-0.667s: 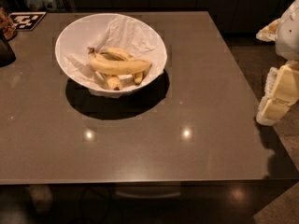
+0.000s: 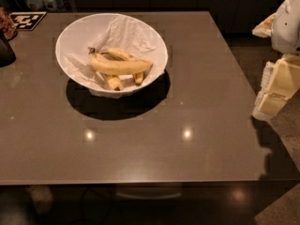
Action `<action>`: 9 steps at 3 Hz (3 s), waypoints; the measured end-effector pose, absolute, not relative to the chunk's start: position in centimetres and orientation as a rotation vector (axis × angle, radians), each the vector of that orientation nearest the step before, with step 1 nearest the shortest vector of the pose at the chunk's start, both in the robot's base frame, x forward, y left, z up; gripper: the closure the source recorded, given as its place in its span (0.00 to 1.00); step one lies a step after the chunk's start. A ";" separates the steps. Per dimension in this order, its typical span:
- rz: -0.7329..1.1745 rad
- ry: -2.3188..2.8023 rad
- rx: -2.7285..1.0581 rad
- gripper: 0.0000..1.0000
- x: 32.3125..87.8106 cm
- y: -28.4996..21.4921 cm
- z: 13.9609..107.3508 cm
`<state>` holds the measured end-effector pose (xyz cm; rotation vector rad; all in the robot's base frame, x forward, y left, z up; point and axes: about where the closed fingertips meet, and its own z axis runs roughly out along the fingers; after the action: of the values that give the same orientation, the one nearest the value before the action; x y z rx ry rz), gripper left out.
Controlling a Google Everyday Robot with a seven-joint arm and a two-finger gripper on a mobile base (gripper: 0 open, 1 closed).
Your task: Pick banana from white bowl
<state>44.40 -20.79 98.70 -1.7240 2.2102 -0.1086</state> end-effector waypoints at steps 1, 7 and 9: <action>-0.111 2.169 -1.826 0.00 45.9 -18.1 99.2; -0.152 1.785 -2.165 0.00 56.7 -1.8 100.6; -0.073 1.777 -2.145 0.00 59.5 0.6 99.2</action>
Offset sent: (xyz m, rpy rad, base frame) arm 0.0529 0.1057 -0.0141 -0.1502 0.1641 0.3186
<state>59.52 0.62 99.17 -2.1455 1.7773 -0.0729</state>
